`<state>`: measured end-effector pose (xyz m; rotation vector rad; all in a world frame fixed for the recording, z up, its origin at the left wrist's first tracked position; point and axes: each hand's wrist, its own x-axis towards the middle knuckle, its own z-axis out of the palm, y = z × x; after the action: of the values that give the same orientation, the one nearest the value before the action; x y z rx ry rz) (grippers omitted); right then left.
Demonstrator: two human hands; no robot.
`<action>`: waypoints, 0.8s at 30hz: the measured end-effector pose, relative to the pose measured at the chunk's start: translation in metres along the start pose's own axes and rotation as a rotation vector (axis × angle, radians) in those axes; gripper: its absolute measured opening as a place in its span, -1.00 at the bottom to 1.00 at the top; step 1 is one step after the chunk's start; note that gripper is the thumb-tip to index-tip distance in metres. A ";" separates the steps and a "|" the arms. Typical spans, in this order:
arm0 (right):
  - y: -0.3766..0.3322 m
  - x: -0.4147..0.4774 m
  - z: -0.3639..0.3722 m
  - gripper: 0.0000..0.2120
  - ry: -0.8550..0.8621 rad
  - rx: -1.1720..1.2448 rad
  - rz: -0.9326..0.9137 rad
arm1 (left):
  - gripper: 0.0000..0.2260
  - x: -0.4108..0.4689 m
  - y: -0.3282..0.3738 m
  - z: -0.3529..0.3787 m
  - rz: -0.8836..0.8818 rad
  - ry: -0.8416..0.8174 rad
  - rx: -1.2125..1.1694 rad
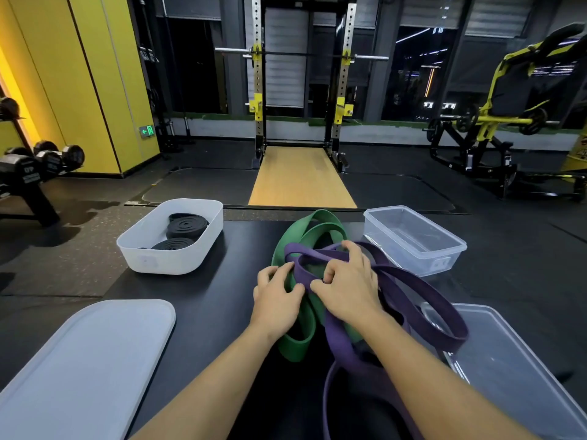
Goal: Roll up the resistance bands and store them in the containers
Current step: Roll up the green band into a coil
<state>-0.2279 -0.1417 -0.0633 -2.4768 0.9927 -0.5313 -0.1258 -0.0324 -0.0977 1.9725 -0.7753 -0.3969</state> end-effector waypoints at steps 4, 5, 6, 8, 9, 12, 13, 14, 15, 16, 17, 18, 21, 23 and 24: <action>-0.007 0.014 -0.001 -0.73 -0.241 -0.128 -0.124 | -0.55 -0.002 0.000 -0.013 0.061 0.004 0.103; -0.009 0.016 0.000 -0.71 -0.322 -0.126 -0.118 | -0.54 -0.003 0.002 -0.016 0.070 -0.009 0.103; -0.012 0.017 0.002 -0.71 -0.383 -0.118 -0.096 | -0.52 -0.004 0.003 -0.018 0.075 -0.025 0.114; -0.014 0.016 0.008 -0.77 -0.390 -0.093 -0.063 | -0.48 -0.005 0.004 -0.020 0.078 -0.044 0.176; -0.012 0.015 0.012 -0.78 -0.355 -0.098 -0.065 | -0.48 -0.005 0.003 -0.021 0.067 -0.048 0.208; -0.007 0.007 0.019 -0.69 -0.221 -0.129 -0.095 | -0.52 -0.003 0.000 -0.022 0.038 -0.047 0.239; -0.006 0.005 0.016 -0.67 -0.148 -0.107 -0.089 | -0.50 -0.003 -0.002 -0.022 0.043 -0.045 0.247; -0.006 0.003 0.011 -0.68 -0.070 -0.076 -0.059 | -0.48 -0.004 -0.003 -0.021 0.054 -0.047 0.265; -0.006 0.002 0.005 -0.69 0.006 -0.051 -0.014 | -0.47 -0.003 -0.004 -0.019 0.060 -0.049 0.282; -0.004 0.003 -0.002 -0.68 0.076 -0.037 0.029 | -0.49 -0.001 -0.006 -0.017 0.052 -0.051 0.280; -0.002 0.005 -0.008 -0.67 0.132 -0.028 0.054 | -0.51 0.001 -0.007 -0.016 0.041 -0.049 0.251; 0.002 0.007 -0.014 -0.66 0.176 -0.007 0.069 | -0.51 0.003 -0.008 -0.015 0.027 -0.044 0.207; 0.013 0.014 -0.025 -0.66 0.199 0.217 0.103 | -0.38 0.004 -0.009 -0.014 0.042 -0.045 0.096; 0.016 0.015 -0.026 -0.56 0.107 0.418 0.151 | -0.42 0.004 -0.003 -0.011 0.068 -0.062 0.011; 0.016 0.014 -0.025 -0.51 0.042 0.510 0.150 | -0.54 0.005 0.001 -0.008 0.062 -0.070 -0.035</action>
<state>-0.2398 -0.1687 -0.0478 -1.9331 0.9133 -0.6902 -0.1179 -0.0305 -0.0924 1.9056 -0.8655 -0.4416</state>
